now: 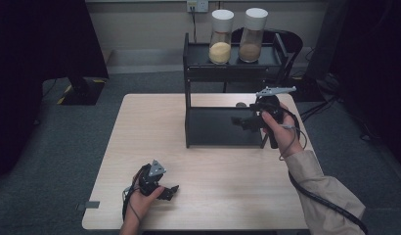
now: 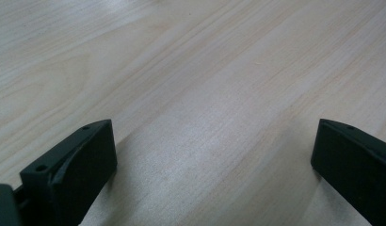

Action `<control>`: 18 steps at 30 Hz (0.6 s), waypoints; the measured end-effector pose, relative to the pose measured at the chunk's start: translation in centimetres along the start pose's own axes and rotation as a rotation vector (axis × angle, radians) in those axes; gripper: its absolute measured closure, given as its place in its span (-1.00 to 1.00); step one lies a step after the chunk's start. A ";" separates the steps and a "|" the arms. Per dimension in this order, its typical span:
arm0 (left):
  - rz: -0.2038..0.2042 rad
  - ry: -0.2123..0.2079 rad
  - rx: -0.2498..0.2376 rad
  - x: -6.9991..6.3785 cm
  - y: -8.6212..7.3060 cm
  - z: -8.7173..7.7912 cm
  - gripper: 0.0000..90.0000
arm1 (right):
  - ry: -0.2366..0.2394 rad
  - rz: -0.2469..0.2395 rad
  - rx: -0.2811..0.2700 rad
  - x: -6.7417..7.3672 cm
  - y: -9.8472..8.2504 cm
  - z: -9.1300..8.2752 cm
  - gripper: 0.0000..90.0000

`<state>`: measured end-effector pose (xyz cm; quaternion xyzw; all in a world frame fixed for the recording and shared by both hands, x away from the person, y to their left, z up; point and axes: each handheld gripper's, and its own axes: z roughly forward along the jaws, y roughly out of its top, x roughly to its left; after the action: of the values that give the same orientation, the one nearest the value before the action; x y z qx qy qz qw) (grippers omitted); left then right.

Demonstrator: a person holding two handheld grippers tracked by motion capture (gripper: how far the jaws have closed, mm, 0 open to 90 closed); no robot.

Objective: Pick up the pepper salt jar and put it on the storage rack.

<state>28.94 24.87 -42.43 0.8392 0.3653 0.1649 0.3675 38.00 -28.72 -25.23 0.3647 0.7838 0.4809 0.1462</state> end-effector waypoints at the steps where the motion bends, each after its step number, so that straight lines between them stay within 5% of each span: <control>1: 0.001 0.000 0.001 0.0 0.0 0.0 -1.00 | 0.000 0.000 0.001 0.0 -0.2 0.0 -0.96; 18: 0.001 0.000 0.000 0.0 0.0 0.0 -1.00 | 0.003 0.010 0.033 -0.3 -3.4 0.2 -0.96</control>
<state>28.95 24.88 -42.43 0.8394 0.3650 0.1650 0.3674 36.84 -29.70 -28.33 0.3704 0.7899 0.4693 0.1365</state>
